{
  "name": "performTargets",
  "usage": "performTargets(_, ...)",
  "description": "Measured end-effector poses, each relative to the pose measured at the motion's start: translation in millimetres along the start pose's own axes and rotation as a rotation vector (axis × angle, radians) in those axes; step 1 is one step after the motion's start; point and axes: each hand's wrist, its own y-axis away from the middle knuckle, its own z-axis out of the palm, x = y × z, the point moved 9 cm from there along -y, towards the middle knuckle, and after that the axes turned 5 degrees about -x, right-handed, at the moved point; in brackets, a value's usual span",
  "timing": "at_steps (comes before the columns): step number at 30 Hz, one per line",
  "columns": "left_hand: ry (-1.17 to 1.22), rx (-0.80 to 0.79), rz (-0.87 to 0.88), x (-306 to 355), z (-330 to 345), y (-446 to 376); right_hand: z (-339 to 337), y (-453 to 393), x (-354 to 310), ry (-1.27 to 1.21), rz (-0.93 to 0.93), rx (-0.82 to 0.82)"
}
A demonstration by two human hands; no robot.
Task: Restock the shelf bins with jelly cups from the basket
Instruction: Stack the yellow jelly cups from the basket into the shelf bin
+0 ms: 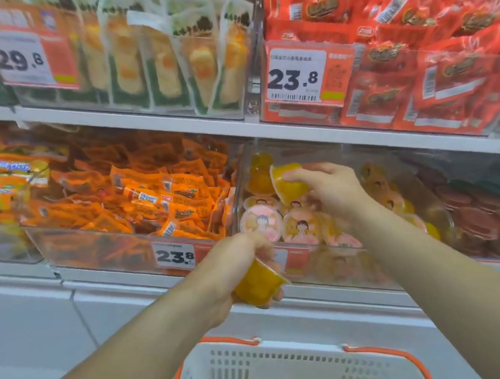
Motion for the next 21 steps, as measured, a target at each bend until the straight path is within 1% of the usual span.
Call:
performTargets(2,-0.001,-0.030,-0.004,-2.6,-2.2,-3.5,4.3,-14.9,-5.3,0.238,-0.006,0.070)
performTargets(4,0.057,0.028,0.017,3.3,-4.7,-1.0,14.8,-26.1,-11.4,0.456,-0.003,0.079)
performTargets(5,0.053,0.063,0.036,6.2,-7.9,-1.5,22.2,-30.4,-13.5,0.570,0.002,0.055)
performTargets(7,0.056,0.049,0.067,7.4,-6.9,5.1,38.2,-34.4,-17.9,0.781,0.010,-0.018)
performTargets(9,0.077,0.038,0.081,9.8,-7.3,5.0,50.0,-35.5,-20.4,0.917,0.014,-0.076)
performTargets(12,0.068,0.048,0.073,10.4,-10.8,2.8,59.5,-37.8,-20.1,0.990,-0.003,-0.109)
performTargets(17,0.065,0.044,0.068,8.6,-11.6,1.6,58.2,-45.0,-20.3,0.911,-0.035,-0.079)
performTargets(21,0.080,0.053,0.106,11.0,-13.0,-1.5,58.5,-48.0,-16.8,0.944,-0.063,-0.098)
